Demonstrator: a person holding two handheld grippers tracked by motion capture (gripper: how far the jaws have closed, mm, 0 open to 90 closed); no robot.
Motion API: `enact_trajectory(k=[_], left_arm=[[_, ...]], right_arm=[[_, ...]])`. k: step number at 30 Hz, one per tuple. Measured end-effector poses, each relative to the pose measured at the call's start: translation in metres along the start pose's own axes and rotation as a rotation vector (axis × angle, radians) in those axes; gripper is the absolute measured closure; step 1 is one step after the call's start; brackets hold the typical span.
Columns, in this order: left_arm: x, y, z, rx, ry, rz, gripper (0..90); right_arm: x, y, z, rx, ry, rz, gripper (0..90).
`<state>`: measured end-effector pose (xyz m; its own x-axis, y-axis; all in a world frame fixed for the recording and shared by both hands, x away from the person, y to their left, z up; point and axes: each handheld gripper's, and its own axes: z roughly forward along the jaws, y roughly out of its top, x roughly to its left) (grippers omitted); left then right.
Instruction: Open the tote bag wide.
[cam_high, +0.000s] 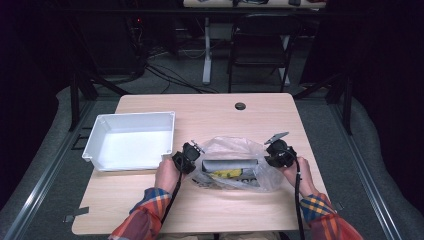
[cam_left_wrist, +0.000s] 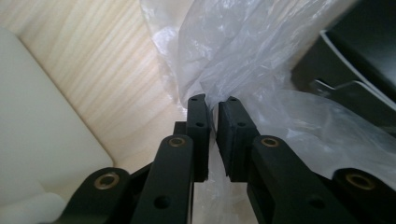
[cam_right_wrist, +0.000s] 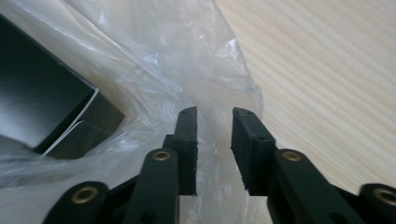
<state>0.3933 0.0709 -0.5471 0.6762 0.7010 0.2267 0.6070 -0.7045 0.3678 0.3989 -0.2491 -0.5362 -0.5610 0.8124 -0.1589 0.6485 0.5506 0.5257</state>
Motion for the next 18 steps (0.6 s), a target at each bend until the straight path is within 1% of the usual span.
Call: enact_trajectory(k=[2, 3, 5, 6, 8, 9, 10, 11, 12, 13, 14, 15, 16, 18], left_arm=[[0.001, -0.001, -0.002, -0.007, -0.022, -0.007, 80.6], [0.001, -0.001, -0.003, -0.007, -0.025, -0.012, 80.0], [0.002, -0.002, -0.003, -0.011, -0.036, -0.014, 79.8], [0.002, -0.002, -0.003, -0.011, -0.042, -0.015, 79.4], [0.003, -0.002, -0.004, -0.008, -0.055, -0.019, 79.3], [0.003, -0.001, -0.004, -0.007, -0.058, -0.021, 79.0], [0.003, -0.001, -0.003, -0.006, -0.060, -0.022, 79.0], [0.003, -0.002, -0.003, -0.009, -0.063, -0.024, 79.0], [0.003, -0.001, -0.002, -0.002, -0.068, -0.026, 79.0], [0.003, -0.002, -0.002, 0.000, -0.072, -0.029, 78.9], [0.003, -0.002, -0.002, 0.002, -0.073, -0.028, 78.8], [0.003, -0.002, -0.002, 0.008, -0.074, -0.026, 78.8], [0.003, -0.002, -0.002, 0.008, -0.074, -0.025, 78.7], [0.003, -0.002, -0.002, 0.012, -0.080, -0.025, 78.7]], right_arm=[[-0.003, -0.001, -0.010, -0.020, 0.018, 0.010, 64.3], [-0.004, -0.002, -0.020, -0.044, 0.019, 0.013, 62.8], [-0.005, -0.002, -0.032, -0.067, 0.024, 0.006, 59.3], [-0.005, -0.003, -0.037, -0.074, 0.024, 0.005, 58.2], [-0.003, -0.004, -0.050, -0.103, 0.036, -0.006, 56.8], [0.001, -0.004, -0.056, -0.117, 0.069, -0.022, 55.9], [0.004, -0.004, -0.059, -0.127, 0.093, -0.031, 55.3], [0.009, -0.005, -0.063, -0.136, 0.119, -0.049, 55.0], [0.015, -0.006, -0.065, -0.139, 0.150, -0.070, 54.5], [0.023, -0.007, -0.064, -0.120, 0.188, -0.100, 53.9], [0.029, -0.009, -0.062, -0.101, 0.194, -0.120, 53.4], [0.034, -0.010, -0.060, -0.073, 0.189, -0.141, 53.4], [0.037, -0.012, -0.056, -0.049, 0.194, -0.152, 53.4], [0.040, -0.016, -0.051, -0.020, 0.197, -0.153, 56.5]])
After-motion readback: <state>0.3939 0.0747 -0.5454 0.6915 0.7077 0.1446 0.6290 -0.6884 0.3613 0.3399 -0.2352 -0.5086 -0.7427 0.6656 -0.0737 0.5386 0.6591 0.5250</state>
